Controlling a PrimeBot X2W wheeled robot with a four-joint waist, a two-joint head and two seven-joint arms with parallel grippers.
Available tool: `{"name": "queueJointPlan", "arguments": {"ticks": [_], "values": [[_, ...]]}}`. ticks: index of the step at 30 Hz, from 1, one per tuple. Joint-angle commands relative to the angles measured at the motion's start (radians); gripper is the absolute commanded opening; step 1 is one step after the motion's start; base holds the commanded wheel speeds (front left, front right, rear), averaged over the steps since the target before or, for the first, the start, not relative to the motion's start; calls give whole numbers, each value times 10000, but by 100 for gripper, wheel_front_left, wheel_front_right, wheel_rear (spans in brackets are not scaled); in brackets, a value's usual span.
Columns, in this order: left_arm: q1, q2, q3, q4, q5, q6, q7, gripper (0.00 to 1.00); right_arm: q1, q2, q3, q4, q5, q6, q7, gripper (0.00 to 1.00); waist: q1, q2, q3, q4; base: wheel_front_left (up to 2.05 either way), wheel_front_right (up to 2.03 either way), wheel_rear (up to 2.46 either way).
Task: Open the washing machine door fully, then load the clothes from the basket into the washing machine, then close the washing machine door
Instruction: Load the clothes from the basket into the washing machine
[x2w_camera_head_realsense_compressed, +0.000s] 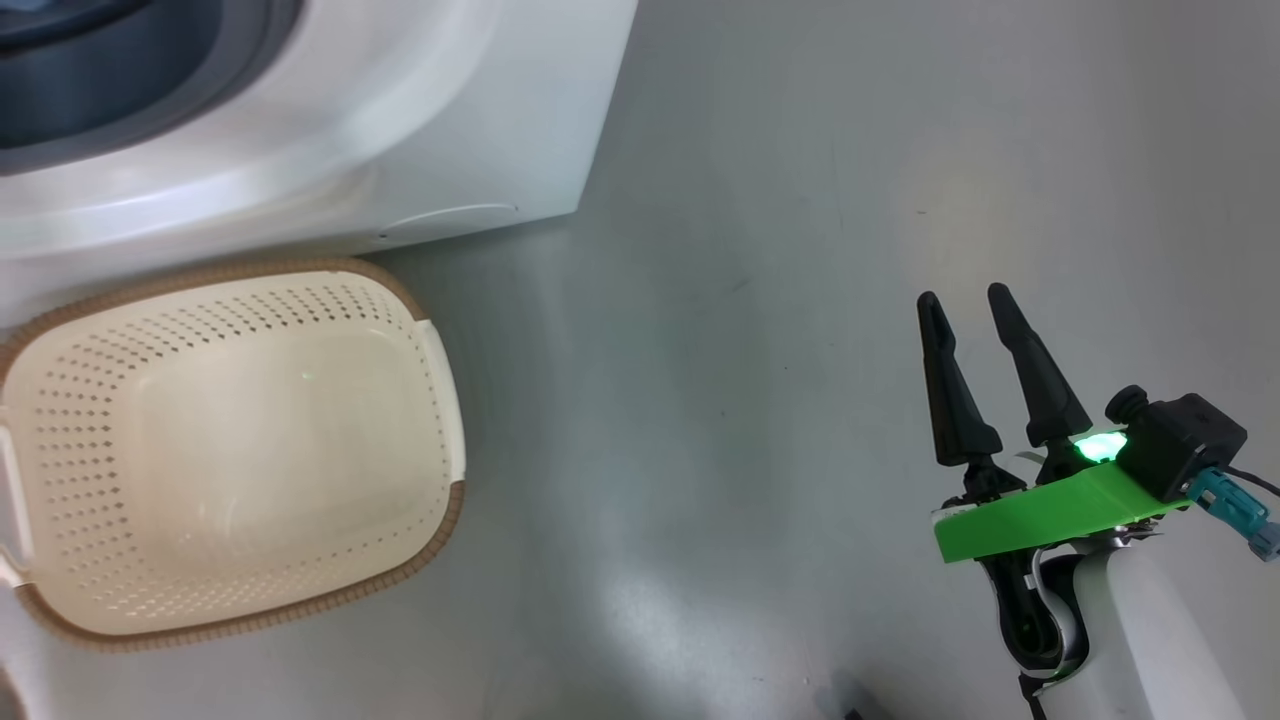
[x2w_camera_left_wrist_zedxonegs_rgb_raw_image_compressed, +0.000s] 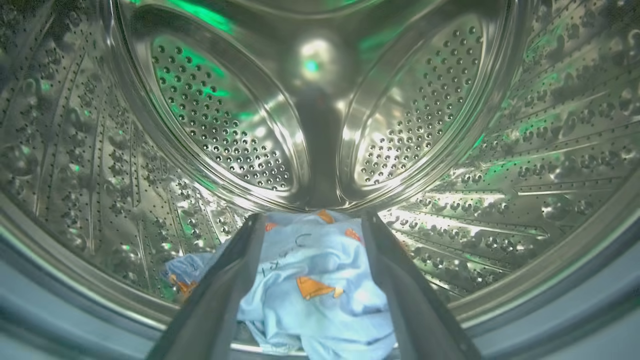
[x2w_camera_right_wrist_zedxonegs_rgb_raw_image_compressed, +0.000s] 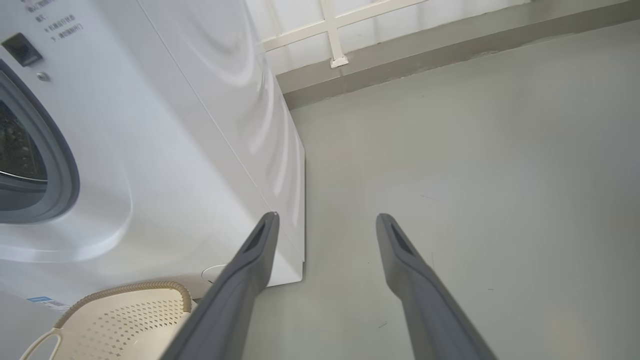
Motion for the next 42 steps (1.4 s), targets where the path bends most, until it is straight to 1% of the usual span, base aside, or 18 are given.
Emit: {"name": "queueJointPlan", "arguments": {"ticks": [1, 10, 24, 31, 38, 39, 42], "values": [[322, 353, 305, -218, 137, -15, -51, 100, 85, -32, 227, -181, -157, 29, -118, 100, 0, 0, -88, 73, 0, 0, 0], [1897, -370, 937, -774, 459, -15, -51, 100, 197, -236, 163, -110, -194, 29, -118, 100, 0, 0, -488, 417, 0, 0, 0], [4469, -1546, 1658, -2138, 1096, -15, -51, 100, 493, -837, -16, 126, -226, 29, -119, 100, 0, 0, -1524, 1188, 0, 0, 0], [5724, -1935, 1739, -2750, 1257, -15, -51, 100, 807, -1064, -80, 260, -181, 29, -119, 100, 0, 0, -2235, 1529, 0, 0, 0], [7099, -2162, 1708, -3339, 1379, -15, -51, 100, 1226, -1160, -81, 398, -114, 29, -119, 100, 0, 0, -3026, 1701, 0, 0, 0], [7484, -2203, 1682, -3487, 1437, -15, -51, 100, 1378, -1195, -93, 434, -85, 29, -119, 100, 0, 0, -3256, 1743, 0, 0, 0], [7859, -2256, 1670, -3649, 1467, -15, -51, 100, 1547, -1221, -114, 453, -60, 29, -119, 100, 0, 0, -3480, 1782, 0, 0, 0]]}}
